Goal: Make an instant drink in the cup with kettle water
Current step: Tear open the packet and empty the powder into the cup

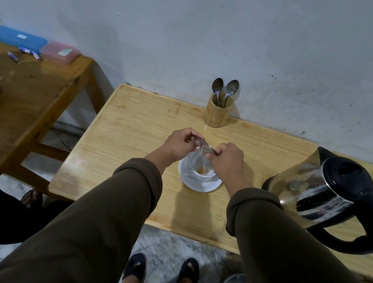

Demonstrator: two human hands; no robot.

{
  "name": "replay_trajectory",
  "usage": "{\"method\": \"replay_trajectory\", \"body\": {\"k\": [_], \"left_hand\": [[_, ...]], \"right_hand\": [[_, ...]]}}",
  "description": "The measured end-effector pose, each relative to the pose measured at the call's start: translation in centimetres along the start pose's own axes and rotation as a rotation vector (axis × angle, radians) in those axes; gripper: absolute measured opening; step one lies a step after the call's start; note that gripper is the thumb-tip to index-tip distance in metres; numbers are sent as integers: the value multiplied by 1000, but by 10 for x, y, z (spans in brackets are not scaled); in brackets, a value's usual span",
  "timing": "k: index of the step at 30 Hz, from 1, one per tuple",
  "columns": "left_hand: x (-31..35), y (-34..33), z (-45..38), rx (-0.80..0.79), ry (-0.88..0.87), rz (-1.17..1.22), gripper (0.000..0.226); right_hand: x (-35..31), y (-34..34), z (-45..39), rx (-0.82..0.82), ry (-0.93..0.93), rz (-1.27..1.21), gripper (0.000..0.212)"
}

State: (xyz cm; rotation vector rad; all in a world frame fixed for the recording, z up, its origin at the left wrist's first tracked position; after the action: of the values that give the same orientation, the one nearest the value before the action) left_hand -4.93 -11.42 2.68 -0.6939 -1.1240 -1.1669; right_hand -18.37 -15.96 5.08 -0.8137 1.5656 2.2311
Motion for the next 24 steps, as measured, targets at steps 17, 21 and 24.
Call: {"method": "replay_trajectory", "body": {"k": [17, 21, 24], "left_hand": [[3, -11, -3, -12, -15, 54, 22], [4, -14, -3, -32, -20, 61, 22], [6, -15, -1, -28, -35, 54, 22]], "right_hand": [[5, 2, 7, -1, -33, -13, 19], [4, 2, 7, -6, -24, -23, 15], [4, 1, 8, -15, -30, 0, 23]]}}
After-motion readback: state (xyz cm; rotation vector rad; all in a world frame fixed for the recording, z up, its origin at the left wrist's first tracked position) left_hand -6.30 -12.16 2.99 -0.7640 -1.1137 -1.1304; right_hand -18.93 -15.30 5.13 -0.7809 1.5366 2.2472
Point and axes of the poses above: each hand's wrist, its own z-axis away from the middle knuckle, its own y-axis out of the back of the hand, x = y × z, the point moved 3 cm from there along -z, towards the middle knuckle, and after that the axes turned 1 degree about y, right-handed, at the moved point
